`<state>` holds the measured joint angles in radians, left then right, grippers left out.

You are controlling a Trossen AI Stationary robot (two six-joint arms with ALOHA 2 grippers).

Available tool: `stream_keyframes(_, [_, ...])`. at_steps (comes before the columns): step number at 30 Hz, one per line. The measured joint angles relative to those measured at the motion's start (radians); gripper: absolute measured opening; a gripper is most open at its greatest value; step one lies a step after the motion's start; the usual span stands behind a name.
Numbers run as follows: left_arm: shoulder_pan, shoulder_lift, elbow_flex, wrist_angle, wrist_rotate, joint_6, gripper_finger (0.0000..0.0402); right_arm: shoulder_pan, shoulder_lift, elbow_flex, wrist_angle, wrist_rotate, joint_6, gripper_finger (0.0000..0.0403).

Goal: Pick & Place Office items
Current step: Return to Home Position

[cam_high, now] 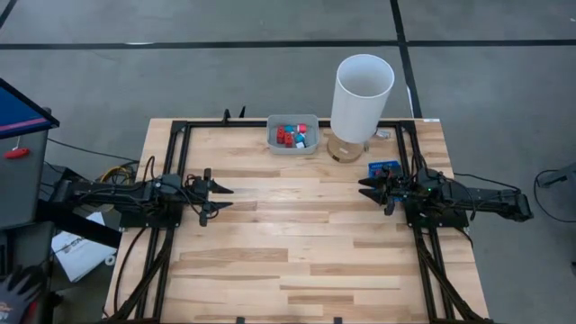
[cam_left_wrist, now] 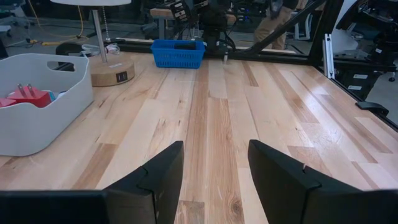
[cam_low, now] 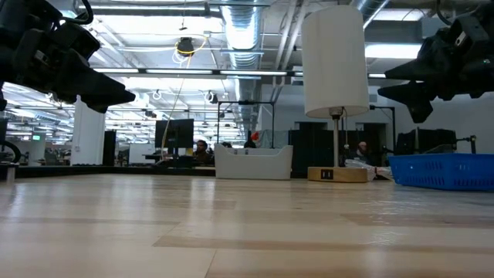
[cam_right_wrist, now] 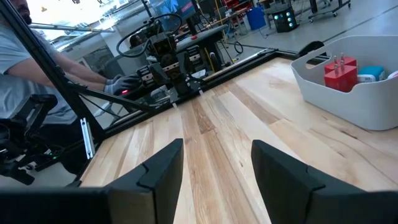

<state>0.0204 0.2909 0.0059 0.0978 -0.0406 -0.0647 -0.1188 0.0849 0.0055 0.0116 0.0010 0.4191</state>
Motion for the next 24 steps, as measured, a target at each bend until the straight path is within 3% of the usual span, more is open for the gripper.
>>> stream_keyframes(24, [0.0,0.0,0.0,0.0,0.0,0.0,0.0176,0.0,0.0,0.0,0.0,0.0,0.0,0.0182])
